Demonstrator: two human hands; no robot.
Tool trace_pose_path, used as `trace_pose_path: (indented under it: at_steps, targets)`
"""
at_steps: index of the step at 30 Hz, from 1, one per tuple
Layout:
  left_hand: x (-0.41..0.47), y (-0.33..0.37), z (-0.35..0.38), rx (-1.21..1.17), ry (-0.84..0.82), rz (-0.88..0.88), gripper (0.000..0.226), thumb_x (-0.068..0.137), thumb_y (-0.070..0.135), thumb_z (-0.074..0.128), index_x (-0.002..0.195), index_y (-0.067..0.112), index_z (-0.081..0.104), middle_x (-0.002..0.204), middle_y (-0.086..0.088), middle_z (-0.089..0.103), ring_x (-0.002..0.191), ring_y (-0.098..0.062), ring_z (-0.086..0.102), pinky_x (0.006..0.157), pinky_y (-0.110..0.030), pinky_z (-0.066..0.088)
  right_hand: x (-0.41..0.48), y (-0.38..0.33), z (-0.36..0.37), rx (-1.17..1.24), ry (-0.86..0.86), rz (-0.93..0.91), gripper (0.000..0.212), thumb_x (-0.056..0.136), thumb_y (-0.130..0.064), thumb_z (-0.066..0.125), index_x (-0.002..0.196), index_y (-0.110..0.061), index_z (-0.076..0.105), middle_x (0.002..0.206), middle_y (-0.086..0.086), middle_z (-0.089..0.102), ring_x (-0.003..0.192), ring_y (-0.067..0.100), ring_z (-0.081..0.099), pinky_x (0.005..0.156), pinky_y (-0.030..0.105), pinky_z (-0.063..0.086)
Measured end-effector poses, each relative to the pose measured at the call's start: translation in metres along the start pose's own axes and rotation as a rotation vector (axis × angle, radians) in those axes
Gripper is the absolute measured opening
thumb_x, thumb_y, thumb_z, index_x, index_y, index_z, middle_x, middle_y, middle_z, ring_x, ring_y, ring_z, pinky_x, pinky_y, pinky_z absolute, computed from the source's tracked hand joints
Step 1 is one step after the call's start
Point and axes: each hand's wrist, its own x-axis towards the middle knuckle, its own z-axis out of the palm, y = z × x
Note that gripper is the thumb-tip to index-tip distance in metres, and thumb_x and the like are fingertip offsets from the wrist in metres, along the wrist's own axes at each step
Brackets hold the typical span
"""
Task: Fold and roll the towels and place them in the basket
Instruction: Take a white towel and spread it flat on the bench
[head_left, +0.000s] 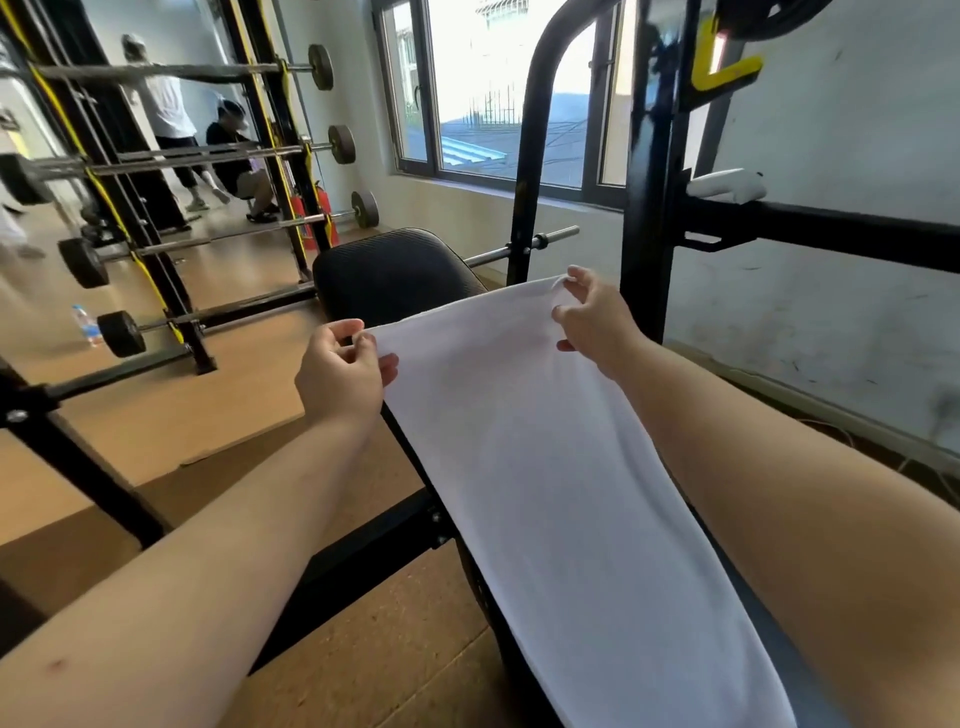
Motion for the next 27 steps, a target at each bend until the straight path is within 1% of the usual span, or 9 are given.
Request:
trace_pose_path:
  at_steps: [2,6,11,15,18,20,23,25,27]
  targets:
    - [0.016,-0.008,0.004,0.013,0.018,-0.016,0.017,0.105,0.026,0.057,0.122,0.023,0.059,0.106,0.002,0.068,0.076,-0.012,0.076,0.070,-0.024,0.063,0.019,0.007,0.015,-0.002,-0.010,0.008,0.068,0.097,0.000,0.052,0.159,-0.019,0.033,0.158,-0.003,0.044,0.115,0.018,0.054,0.082,0.040,0.064]
    - [0.049,-0.025,0.009,0.045,0.072,-0.048,0.012,0.106,0.027,0.056,0.118,0.025,0.058,0.103,0.003,0.068,0.067,-0.011,0.076,0.062,-0.023,0.062,0.053,0.021,0.043,-0.006,-0.004,0.039,0.064,0.096,-0.001,0.051,0.156,-0.018,0.039,0.150,-0.004,0.051,0.092,0.011,0.062,0.080,0.045,0.065]
    - [0.081,-0.039,0.019,0.081,0.151,-0.060,0.004,0.105,0.027,0.057,0.109,0.029,0.057,0.099,0.003,0.069,0.059,-0.008,0.074,0.057,-0.023,0.061,0.093,0.031,0.071,-0.025,0.019,0.032,0.053,0.093,-0.012,0.057,0.145,-0.018,0.053,0.132,-0.002,0.065,0.104,0.027,0.069,0.075,0.049,0.065]
    - [0.089,-0.047,0.027,0.090,0.175,-0.026,0.005,0.104,0.028,0.059,0.109,0.029,0.058,0.096,0.008,0.067,0.059,-0.007,0.073,0.056,-0.022,0.061,0.114,0.033,0.084,-0.054,0.072,0.052,0.024,0.088,-0.028,0.072,0.104,-0.023,0.054,0.107,0.005,0.069,0.091,0.030,0.071,0.071,0.050,0.064]
    - [0.091,-0.052,0.027,0.083,0.188,-0.019,0.011,0.103,0.026,0.062,0.112,0.029,0.057,0.097,0.009,0.065,0.063,-0.008,0.073,0.056,-0.017,0.059,0.125,0.031,0.091,-0.017,0.105,0.055,0.028,0.083,-0.033,0.077,0.087,-0.028,0.050,0.098,0.010,0.073,0.083,0.031,0.071,0.072,0.047,0.062]
    - [0.092,-0.053,0.025,0.052,0.198,-0.050,0.014,0.102,0.022,0.063,0.115,0.027,0.057,0.097,0.006,0.065,0.066,-0.009,0.073,0.057,-0.018,0.059,0.129,0.025,0.095,0.052,0.070,0.037,0.021,0.082,-0.032,0.075,0.090,-0.026,0.056,0.099,0.009,0.072,0.077,0.024,0.066,0.065,0.039,0.056]
    - [0.093,-0.055,0.020,0.056,0.207,-0.049,0.016,0.103,0.018,0.061,0.118,0.024,0.060,0.092,0.008,0.065,0.069,-0.008,0.071,0.060,-0.020,0.060,0.131,0.020,0.102,0.065,-0.069,0.011,0.016,0.094,-0.024,0.068,0.108,-0.022,0.061,0.097,-0.004,0.064,0.074,0.010,0.057,0.058,0.020,0.045]
    - [0.093,-0.057,0.021,0.082,0.175,-0.045,0.014,0.103,0.018,0.059,0.115,0.025,0.061,0.092,0.008,0.066,0.070,-0.007,0.069,0.063,-0.021,0.060,0.128,0.022,0.102,-0.038,-0.187,0.027,0.014,0.100,-0.027,0.061,0.114,-0.025,0.057,0.090,-0.008,0.057,0.073,0.008,0.053,0.056,0.019,0.042]
    - [0.092,-0.057,0.021,0.115,0.125,-0.070,0.014,0.104,0.020,0.056,0.112,0.027,0.065,0.098,0.005,0.069,0.075,-0.007,0.068,0.068,-0.023,0.060,0.120,0.025,0.098,-0.157,-0.292,0.099,0.027,0.100,-0.040,0.058,0.123,-0.027,0.054,0.099,-0.004,0.058,0.083,0.015,0.057,0.065,0.025,0.045]
